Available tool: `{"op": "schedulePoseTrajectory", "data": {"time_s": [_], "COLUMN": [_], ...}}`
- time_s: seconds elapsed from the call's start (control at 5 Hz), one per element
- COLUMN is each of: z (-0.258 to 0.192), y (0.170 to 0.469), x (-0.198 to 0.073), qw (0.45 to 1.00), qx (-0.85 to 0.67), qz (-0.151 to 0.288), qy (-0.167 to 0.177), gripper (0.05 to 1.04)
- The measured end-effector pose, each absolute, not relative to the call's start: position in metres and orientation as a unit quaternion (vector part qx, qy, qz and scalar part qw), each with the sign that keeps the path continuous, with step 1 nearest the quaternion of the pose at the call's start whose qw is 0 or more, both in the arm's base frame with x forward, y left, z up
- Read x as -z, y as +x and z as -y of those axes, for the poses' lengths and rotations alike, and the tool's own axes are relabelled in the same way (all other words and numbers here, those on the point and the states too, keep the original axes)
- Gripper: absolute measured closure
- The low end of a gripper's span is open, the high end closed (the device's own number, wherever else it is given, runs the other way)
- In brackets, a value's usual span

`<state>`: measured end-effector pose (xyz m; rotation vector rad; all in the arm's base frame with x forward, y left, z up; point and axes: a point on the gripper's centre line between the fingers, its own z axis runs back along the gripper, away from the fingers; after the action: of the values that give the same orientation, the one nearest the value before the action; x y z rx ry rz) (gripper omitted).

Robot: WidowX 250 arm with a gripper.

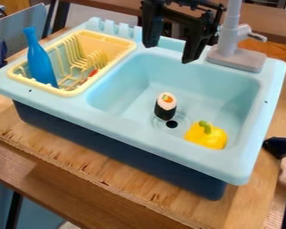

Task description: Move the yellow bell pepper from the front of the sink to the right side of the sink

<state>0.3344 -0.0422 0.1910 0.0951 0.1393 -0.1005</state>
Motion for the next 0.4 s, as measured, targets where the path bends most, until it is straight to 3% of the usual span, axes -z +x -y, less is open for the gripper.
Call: {"op": "schedulePoseTrajectory", "data": {"time_s": [0.2, 0.4], "z": [0.044, 0.059], "y": [0.334, 0.317], "x": [-0.177, -0.161], "qw": [0.994, 0.992], "qx": [0.051, 0.112], "qz": [-0.086, -0.062], "qy": [0.044, 0.013], "gripper": [0.083, 0.083]}}
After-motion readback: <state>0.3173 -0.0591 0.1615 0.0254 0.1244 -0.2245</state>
